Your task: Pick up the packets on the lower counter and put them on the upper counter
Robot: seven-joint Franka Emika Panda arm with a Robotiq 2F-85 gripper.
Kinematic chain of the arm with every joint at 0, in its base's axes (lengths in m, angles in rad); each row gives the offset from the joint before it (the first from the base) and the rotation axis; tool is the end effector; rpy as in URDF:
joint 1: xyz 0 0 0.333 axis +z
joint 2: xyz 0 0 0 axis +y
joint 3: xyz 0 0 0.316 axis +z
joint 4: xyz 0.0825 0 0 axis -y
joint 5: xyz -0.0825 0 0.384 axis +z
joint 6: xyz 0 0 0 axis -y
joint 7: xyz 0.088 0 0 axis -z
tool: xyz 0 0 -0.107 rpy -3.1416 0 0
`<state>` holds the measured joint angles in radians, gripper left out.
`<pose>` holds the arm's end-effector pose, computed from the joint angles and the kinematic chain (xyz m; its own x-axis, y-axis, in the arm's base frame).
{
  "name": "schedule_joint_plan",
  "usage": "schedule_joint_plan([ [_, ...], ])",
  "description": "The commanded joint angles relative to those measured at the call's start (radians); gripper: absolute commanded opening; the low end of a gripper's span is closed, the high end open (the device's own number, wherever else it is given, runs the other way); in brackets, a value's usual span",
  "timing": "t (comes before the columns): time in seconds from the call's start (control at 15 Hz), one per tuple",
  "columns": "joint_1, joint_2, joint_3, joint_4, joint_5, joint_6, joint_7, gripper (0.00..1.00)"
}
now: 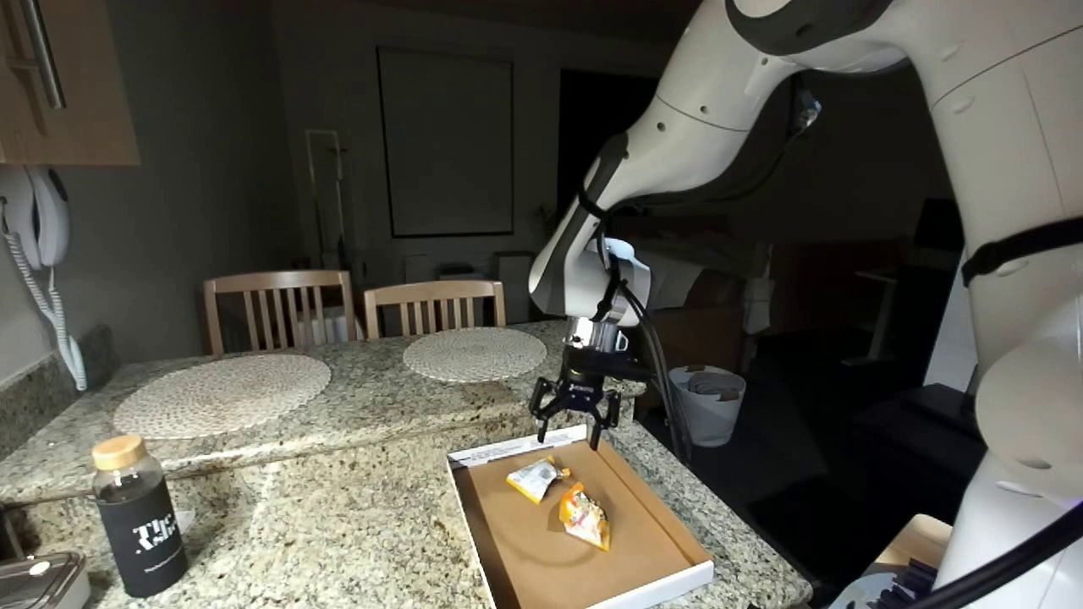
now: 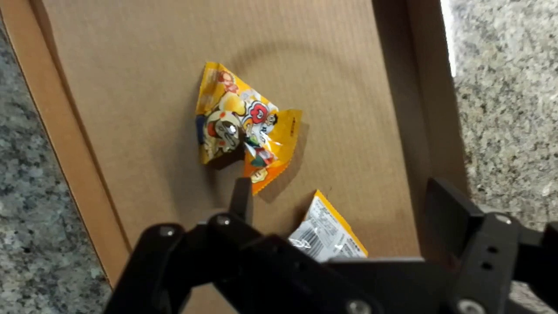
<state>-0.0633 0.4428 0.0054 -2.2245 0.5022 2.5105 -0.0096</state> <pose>0.5270 -0.0342 0.1594 0.8794 -0.4318 -0.2004 -0.4702 -0.8537 -0.2238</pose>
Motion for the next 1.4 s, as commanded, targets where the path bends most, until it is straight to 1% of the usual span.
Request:
schedule_joint_plan([
  [0.0, -0.04, 0.013, 0.006, -0.06, 0.03, 0.112, 0.027, 1.0],
  [0.07, -0.048, 0.018, 0.01, -0.072, 0.035, 0.139, 0.026, 1.0],
  [0.2, -0.055, 0.037, 0.019, -0.085, 0.014, 0.152, 0.02, 1.0],
  [0.4, -0.045, 0.105, 0.027, -0.047, -0.032, 0.082, 0.031, 1.0],
  [0.47, -0.05, 0.124, 0.039, -0.033, -0.037, 0.063, 0.017, 1.0],
  [0.6, -0.052, 0.16, 0.054, -0.006, -0.043, 0.054, 0.009, 1.0],
  [0.73, -0.045, 0.198, 0.054, 0.033, -0.046, 0.088, 0.03, 1.0],
  [0.87, -0.032, 0.225, 0.04, 0.071, -0.059, 0.113, 0.055, 1.0],
  [1.07, -0.024, 0.266, 0.025, 0.13, -0.091, 0.085, 0.078, 1.0],
  [1.2, -0.007, 0.298, 0.009, 0.164, -0.13, 0.053, 0.108, 0.73],
  [1.27, -0.006, 0.311, 0.007, 0.178, -0.146, 0.035, 0.115, 0.67],
  [1.33, -0.005, 0.319, 0.004, 0.186, -0.157, 0.024, 0.123, 0.58],
])
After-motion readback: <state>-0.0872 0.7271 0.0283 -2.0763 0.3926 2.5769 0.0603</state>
